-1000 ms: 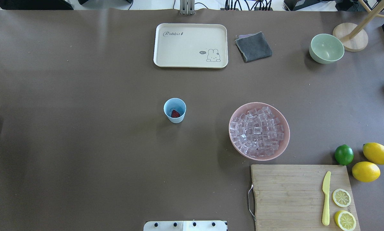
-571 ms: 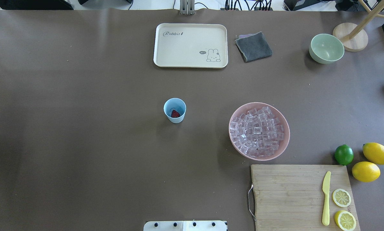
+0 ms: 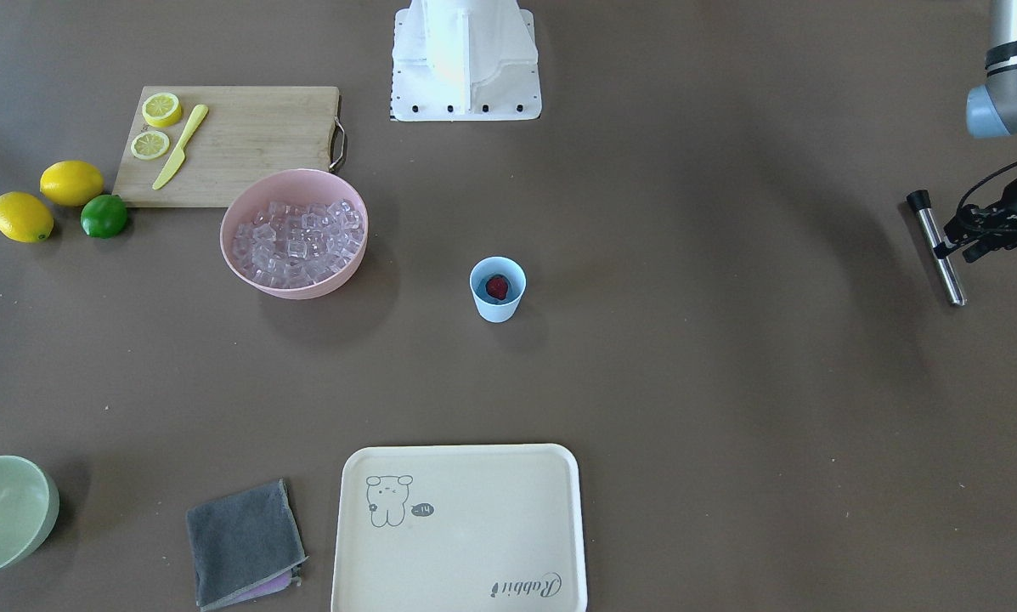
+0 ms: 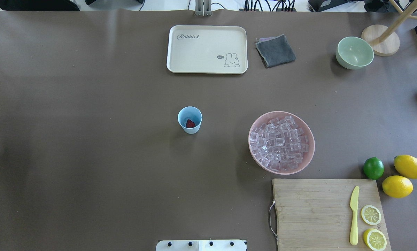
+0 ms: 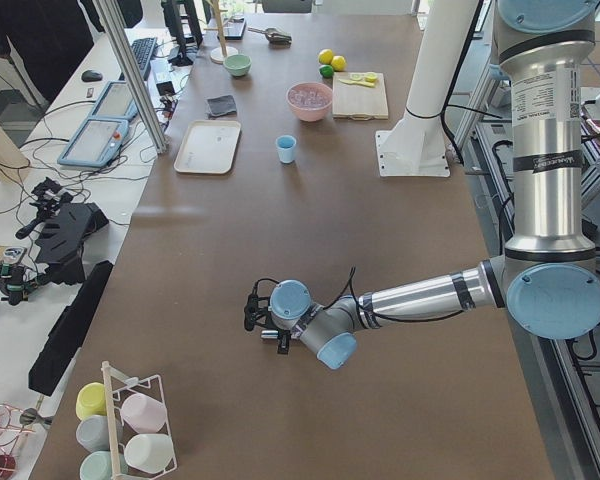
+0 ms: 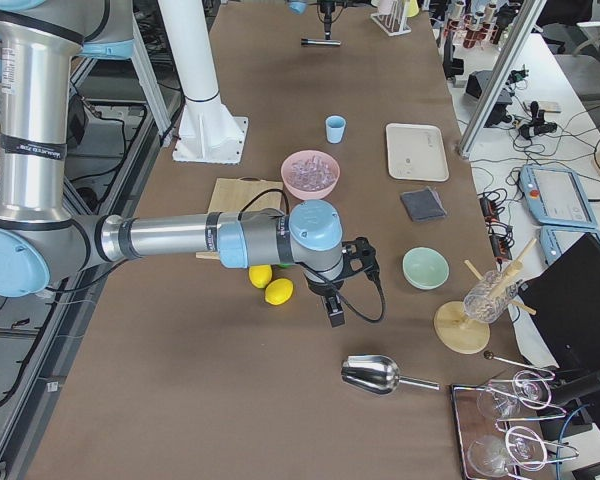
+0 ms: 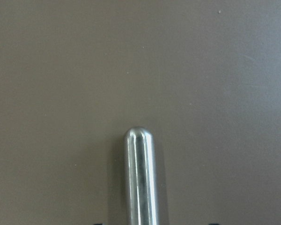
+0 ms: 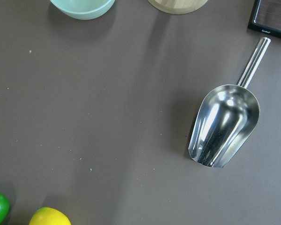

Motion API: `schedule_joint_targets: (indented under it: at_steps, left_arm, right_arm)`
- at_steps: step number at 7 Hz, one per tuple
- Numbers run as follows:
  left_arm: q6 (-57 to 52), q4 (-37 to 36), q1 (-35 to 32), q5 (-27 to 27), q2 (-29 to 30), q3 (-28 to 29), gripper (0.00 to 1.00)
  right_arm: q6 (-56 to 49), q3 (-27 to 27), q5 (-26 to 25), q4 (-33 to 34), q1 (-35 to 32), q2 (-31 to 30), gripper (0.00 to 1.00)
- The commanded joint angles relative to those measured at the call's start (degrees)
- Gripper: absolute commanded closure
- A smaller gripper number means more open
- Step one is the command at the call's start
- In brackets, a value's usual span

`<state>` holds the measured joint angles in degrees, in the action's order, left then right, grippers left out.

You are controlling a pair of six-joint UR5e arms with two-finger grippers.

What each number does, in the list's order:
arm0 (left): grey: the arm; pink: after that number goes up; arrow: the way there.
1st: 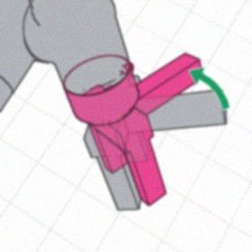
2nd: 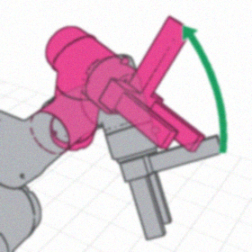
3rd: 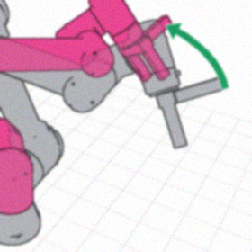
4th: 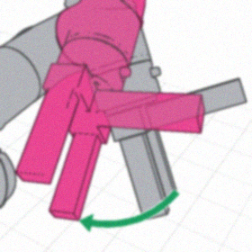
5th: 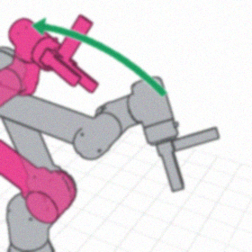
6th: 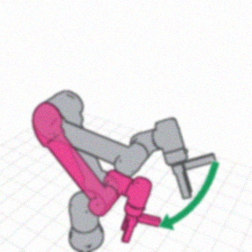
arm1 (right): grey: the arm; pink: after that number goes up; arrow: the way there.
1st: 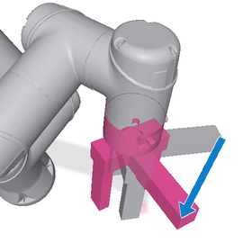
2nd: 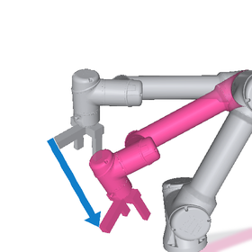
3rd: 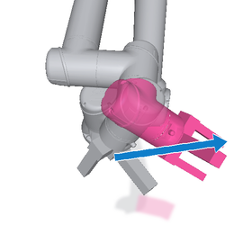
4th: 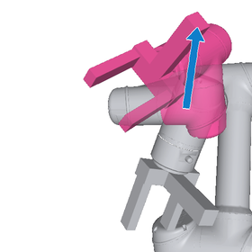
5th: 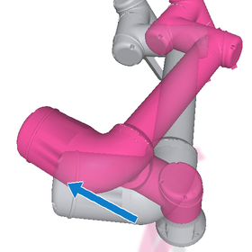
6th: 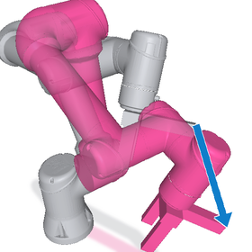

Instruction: Mash ice and strawberries in cup

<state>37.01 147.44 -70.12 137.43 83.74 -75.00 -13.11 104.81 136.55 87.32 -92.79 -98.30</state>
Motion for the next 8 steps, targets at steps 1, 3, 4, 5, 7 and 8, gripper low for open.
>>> schedule_joint_targets:
  at_steps: [1, 3, 4, 5, 7, 8]
  left_arm:
    - [0.0, -2.8, -6.0, 1.0, 1.5, -0.3, 0.01]
    - [-7.5, -8.6, -14.0, 6.9, 2.7, -2.0, 0.01]
    - [-8.4, -14.2, -16.8, 9.1, 2.9, -4.2, 0.01]
    - [-8.4, -19.0, -19.2, 9.7, 2.8, -8.1, 0.01]
    - [-9.2, -23.2, -20.8, 9.4, 2.6, -13.8, 0.01]
    - [-9.7, -24.0, -20.8, 9.0, 2.6, -14.0, 0.01]
  right_arm:
    - [-3.1, 0.0, -0.4, -0.7, 0.0, -1.2, 0.00]
    - [-3.5, -1.1, -0.7, -0.3, 0.0, -0.2, 0.00]
    - [-3.5, -1.6, -0.5, -0.3, 0.0, 0.0, 0.00]
    - [-3.9, -2.6, -0.7, -0.5, 0.0, 0.4, 0.00]
    - [-4.0, -3.2, -0.1, -0.6, 0.0, 1.1, 0.00]
    - [-3.8, -3.2, -0.1, -0.6, 0.0, 1.2, 0.00]
